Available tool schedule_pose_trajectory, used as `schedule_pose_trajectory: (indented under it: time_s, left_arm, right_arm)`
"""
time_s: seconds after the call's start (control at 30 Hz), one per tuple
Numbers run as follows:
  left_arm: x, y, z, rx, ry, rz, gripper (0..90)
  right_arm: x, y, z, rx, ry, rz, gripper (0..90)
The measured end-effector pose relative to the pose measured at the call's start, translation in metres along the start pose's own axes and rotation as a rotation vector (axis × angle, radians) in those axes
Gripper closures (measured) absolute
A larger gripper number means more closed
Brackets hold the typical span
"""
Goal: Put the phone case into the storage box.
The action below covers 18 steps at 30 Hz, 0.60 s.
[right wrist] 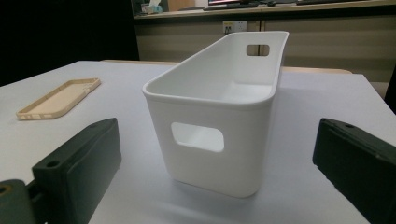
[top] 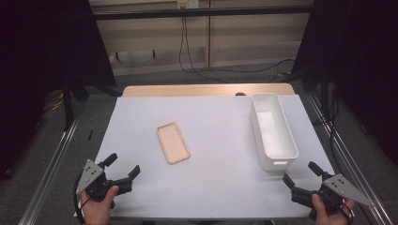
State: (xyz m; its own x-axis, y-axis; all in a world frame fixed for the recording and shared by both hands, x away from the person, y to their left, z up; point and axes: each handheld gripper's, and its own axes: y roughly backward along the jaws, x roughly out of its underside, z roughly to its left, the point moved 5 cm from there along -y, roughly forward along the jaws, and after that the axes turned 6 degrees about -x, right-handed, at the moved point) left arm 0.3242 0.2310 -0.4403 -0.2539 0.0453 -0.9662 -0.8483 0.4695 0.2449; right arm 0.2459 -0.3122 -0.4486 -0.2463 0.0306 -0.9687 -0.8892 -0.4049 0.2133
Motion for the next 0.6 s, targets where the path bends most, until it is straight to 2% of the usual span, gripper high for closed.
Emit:
schedule_pose_trajectory:
  time_s: [0.3,0.5,0.6]
  left_arm:
    - [0.0016,-0.0007,-0.0019,0.01,-0.014,0.031,2.9]
    - [0.0031,0.0012,-0.0032,0.02,-0.006,0.049,2.9]
    - [0.0047,0.0015,-0.0058,0.044,0.001,0.07,3.0]
  right_arm:
    - [0.0009,-0.0008,-0.0008,-0.01,-0.002,0.004,0.8]
    - [0.0006,-0.0025,0.0004,-0.019,-0.007,0.003,0.8]
    - [0.0,-0.0024,0.0013,-0.017,-0.005,0.002,0.8]
